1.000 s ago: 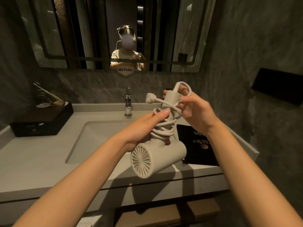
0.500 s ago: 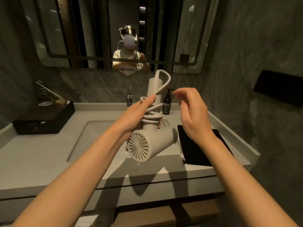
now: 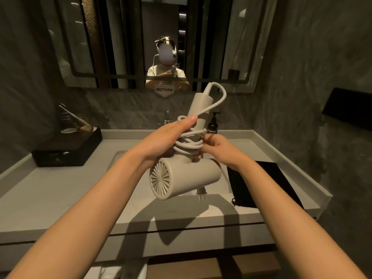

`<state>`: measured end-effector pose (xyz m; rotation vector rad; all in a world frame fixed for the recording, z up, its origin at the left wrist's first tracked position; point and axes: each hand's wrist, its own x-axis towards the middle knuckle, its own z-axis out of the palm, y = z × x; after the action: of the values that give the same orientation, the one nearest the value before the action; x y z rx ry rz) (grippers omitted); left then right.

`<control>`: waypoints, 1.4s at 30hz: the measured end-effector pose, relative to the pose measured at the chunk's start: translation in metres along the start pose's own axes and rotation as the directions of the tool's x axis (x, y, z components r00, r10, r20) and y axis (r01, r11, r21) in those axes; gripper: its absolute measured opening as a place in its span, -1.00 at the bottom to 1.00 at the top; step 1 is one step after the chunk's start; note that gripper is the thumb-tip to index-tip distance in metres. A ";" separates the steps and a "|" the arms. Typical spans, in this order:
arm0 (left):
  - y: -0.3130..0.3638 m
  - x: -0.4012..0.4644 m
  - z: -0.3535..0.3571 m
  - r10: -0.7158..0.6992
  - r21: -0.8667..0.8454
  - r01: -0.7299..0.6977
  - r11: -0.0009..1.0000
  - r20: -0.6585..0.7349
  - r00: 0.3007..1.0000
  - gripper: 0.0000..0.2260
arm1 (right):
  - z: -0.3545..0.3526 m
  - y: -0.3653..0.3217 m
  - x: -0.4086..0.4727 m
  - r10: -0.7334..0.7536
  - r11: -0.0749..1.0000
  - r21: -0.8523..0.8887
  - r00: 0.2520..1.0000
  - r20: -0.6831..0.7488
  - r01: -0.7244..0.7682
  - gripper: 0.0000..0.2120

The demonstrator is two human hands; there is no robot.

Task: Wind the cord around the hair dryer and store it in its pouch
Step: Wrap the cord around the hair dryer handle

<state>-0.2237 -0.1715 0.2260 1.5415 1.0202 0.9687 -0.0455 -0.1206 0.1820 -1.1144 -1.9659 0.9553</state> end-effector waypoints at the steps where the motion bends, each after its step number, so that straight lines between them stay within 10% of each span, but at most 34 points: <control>1: 0.000 -0.002 -0.003 -0.001 0.002 0.001 1.000 -0.012 1.000 -0.68 | -0.005 0.001 0.000 -0.016 0.999 0.030 0.999 -0.041 0.017 -0.91; 9: -0.016 0.006 -0.020 0.130 0.115 -0.099 0.988 -0.299 0.945 -0.68 | -0.041 -0.017 -0.022 -0.036 0.971 -0.234 0.999 0.034 0.043 -0.71; 13: -0.035 0.018 -0.024 0.234 0.321 -0.111 0.941 -0.375 0.897 -0.70 | -0.031 -0.035 -0.024 -0.098 0.967 0.252 0.976 0.195 0.047 -0.75; 18: -0.043 0.019 -0.020 0.233 0.310 -0.119 0.943 -0.363 0.902 -0.75 | -0.022 -0.034 -0.018 -0.198 0.708 0.703 0.973 0.115 0.061 -0.69; 23: -0.047 0.011 -0.010 0.292 0.359 -0.168 0.918 -0.326 0.899 -0.75 | -0.015 -0.040 -0.007 -0.071 0.935 0.315 0.957 -0.282 0.163 -0.69; 32: -0.044 0.006 -0.007 0.417 0.397 -0.271 0.877 -0.346 0.840 -0.73 | -0.019 -0.044 -0.007 0.099 0.936 0.348 0.985 -0.142 -0.044 -0.59; 42: -0.047 0.001 -0.020 0.431 0.438 -0.344 0.831 -0.113 0.895 -0.68 | -0.036 -0.066 -0.023 0.037 0.999 -0.035 0.993 -0.116 -0.041 -0.56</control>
<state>-0.2487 -0.1582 0.1831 2.0908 1.1263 1.2788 -0.0331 -0.1558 0.2515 -1.2061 -1.8814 0.8582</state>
